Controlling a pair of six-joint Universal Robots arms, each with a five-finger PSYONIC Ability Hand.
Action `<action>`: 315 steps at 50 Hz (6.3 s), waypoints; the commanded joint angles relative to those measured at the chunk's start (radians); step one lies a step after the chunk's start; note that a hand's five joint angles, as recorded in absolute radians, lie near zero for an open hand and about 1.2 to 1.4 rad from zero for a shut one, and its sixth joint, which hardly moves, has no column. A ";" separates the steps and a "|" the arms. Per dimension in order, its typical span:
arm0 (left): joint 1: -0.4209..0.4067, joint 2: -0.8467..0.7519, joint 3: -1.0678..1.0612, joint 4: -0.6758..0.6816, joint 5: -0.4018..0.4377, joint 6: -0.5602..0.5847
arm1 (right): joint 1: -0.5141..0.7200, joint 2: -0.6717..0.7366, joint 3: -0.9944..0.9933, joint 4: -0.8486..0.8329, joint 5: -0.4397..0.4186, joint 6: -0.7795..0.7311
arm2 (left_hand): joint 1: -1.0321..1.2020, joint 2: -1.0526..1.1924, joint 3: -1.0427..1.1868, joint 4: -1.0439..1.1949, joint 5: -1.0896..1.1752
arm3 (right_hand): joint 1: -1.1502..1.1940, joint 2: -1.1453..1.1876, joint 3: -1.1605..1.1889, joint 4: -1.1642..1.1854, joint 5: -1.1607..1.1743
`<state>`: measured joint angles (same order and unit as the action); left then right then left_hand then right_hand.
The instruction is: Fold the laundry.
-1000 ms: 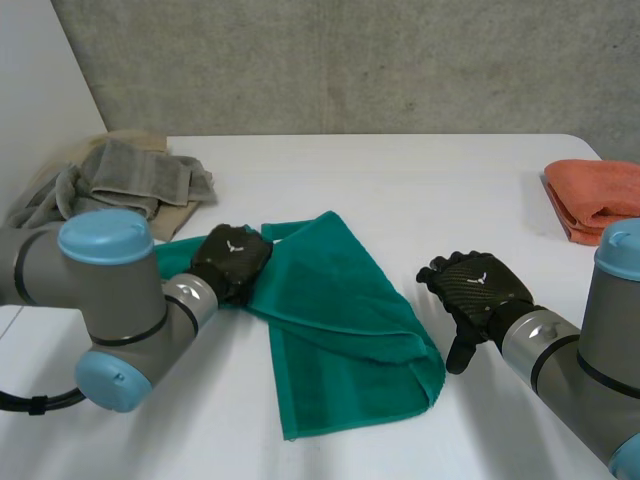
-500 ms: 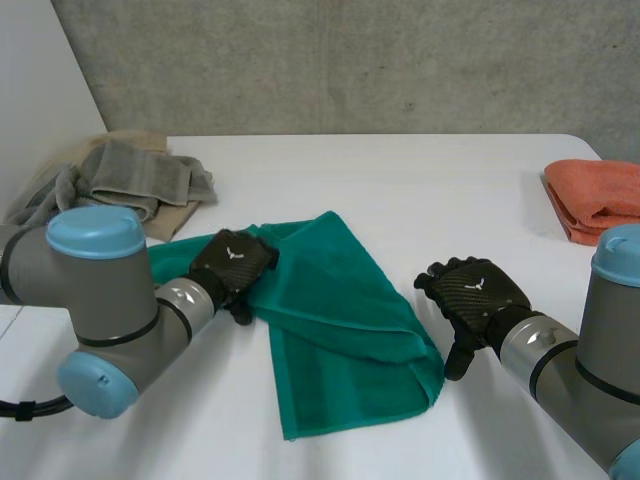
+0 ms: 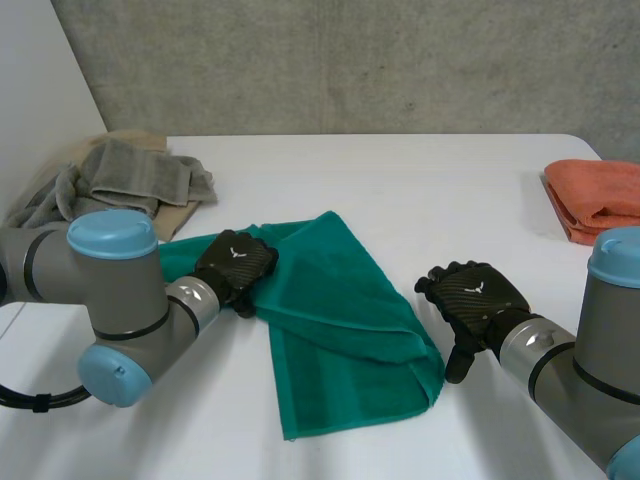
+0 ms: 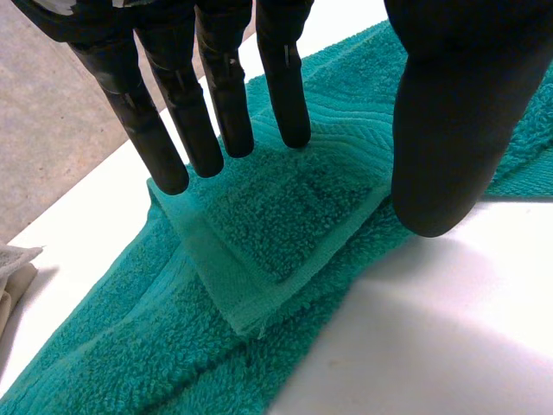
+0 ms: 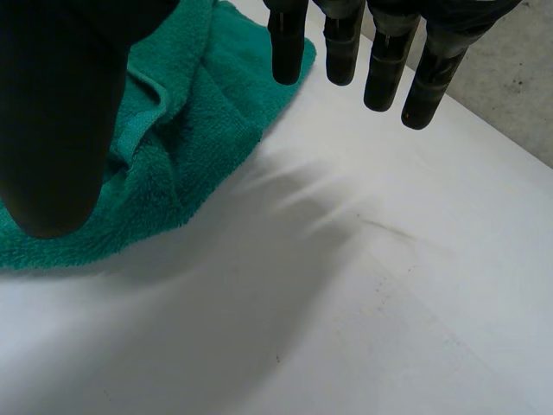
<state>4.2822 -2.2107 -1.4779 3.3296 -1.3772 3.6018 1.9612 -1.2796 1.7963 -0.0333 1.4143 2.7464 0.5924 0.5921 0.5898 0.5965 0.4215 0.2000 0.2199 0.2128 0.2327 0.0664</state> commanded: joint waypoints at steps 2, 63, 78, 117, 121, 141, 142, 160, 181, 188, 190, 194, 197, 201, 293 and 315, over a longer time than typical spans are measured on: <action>0.001 0.011 0.007 -0.002 0.003 0.005 | -0.001 0.014 -0.002 0.000 -0.002 -0.002 | 0.196 0.197 0.199 0.192 0.193 | -0.025 -0.045 -0.038 -0.058 -0.066; 0.002 -0.072 0.148 -0.114 -0.002 0.051 | -0.001 0.034 -0.002 -0.002 0.000 -0.010 | 0.334 0.335 0.337 0.330 0.331 | -0.025 -0.045 -0.038 -0.058 -0.066; 0.002 -0.083 0.189 -0.114 -0.009 0.051 | -0.002 0.036 -0.003 -0.002 0.002 -0.011 | 0.804 0.804 0.806 0.800 0.800 | -0.025 -0.045 -0.038 -0.058 -0.066; -0.067 0.497 0.125 -0.119 -0.082 -0.068 | 0.108 0.226 -0.164 0.015 0.084 0.565 | 0.804 0.804 0.806 0.800 0.800 | 0.912 0.892 0.900 0.880 0.871; -0.064 0.511 0.116 -0.121 -0.082 -0.071 | 0.097 0.212 -0.155 0.012 0.081 0.553 | 0.804 0.804 0.806 0.800 0.800 | 1.196 1.176 1.183 1.164 1.155; -0.039 0.615 -0.001 -0.113 -0.079 -0.107 | -0.163 -0.251 -0.334 -0.017 0.040 0.075 | 0.804 0.804 0.806 0.800 0.800 | 1.196 1.176 1.183 1.164 1.155; -0.038 0.615 -0.002 -0.113 -0.079 -0.113 | -0.147 -0.245 -0.356 -0.016 0.038 0.081 | 0.804 0.804 0.806 0.800 0.800 | 1.196 1.176 1.183 1.164 1.155; -0.019 0.464 -0.076 -0.081 -0.079 -0.137 | 0.018 0.106 -0.422 0.102 0.048 0.078 | 0.804 0.804 0.806 0.800 0.800 | -0.025 -0.045 -0.038 -0.058 -0.066; -0.027 0.482 -0.075 -0.079 -0.077 -0.133 | -0.272 0.164 -0.469 0.211 0.028 -0.283 | 0.804 0.804 0.806 0.800 0.800 | 0.008 -0.012 -0.005 -0.024 -0.033; -0.027 0.471 -0.076 -0.079 -0.079 -0.130 | -0.274 0.172 -0.472 0.073 -0.089 -0.274 | 0.804 0.804 0.806 0.800 0.800 | 0.008 -0.012 -0.004 -0.024 -0.033; -0.025 0.471 -0.079 -0.079 -0.080 -0.130 | -0.274 0.186 -0.480 0.059 -0.130 -0.290 | 0.804 0.804 0.806 0.800 0.800 | 0.011 -0.009 -0.002 -0.021 -0.030; -0.021 0.477 -0.097 -0.078 -0.079 -0.130 | -0.271 0.244 -0.540 0.043 -0.250 -0.393 | 0.804 0.804 0.806 0.800 0.800 | 0.052 0.032 0.039 0.019 0.011; -0.021 0.480 -0.107 -0.078 -0.080 -0.130 | -0.269 0.302 -0.594 0.050 -0.281 -0.447 | 0.804 0.804 0.806 0.800 0.800 | 0.090 0.070 0.078 0.058 0.049; -0.019 0.482 -0.116 -0.078 -0.080 -0.130 | -0.259 0.413 -0.684 0.058 -0.307 -0.510 | 0.804 0.804 0.806 0.800 0.800 | 0.096 0.076 0.084 0.064 0.055; 0.094 0.565 -0.521 -0.469 -0.114 0.270 | -0.591 -0.236 0.026 0.560 -0.127 -0.878 | 0.804 0.804 0.806 0.800 0.800 | 1.196 1.176 1.183 1.164 1.155; 0.050 0.059 -0.023 0.119 -0.286 0.227 | -0.325 0.363 -0.455 -0.143 0.043 -0.700 | 0.804 0.804 0.806 0.800 0.800 | 1.196 1.176 1.183 1.164 1.155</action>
<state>4.3589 -1.9946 -1.6664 3.3842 -1.5916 3.8319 1.5939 -1.0767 1.4935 0.0040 1.4323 2.0257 1.1180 1.1979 1.1953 1.2013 0.9861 0.9946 1.1747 1.1854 1.1880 0.9819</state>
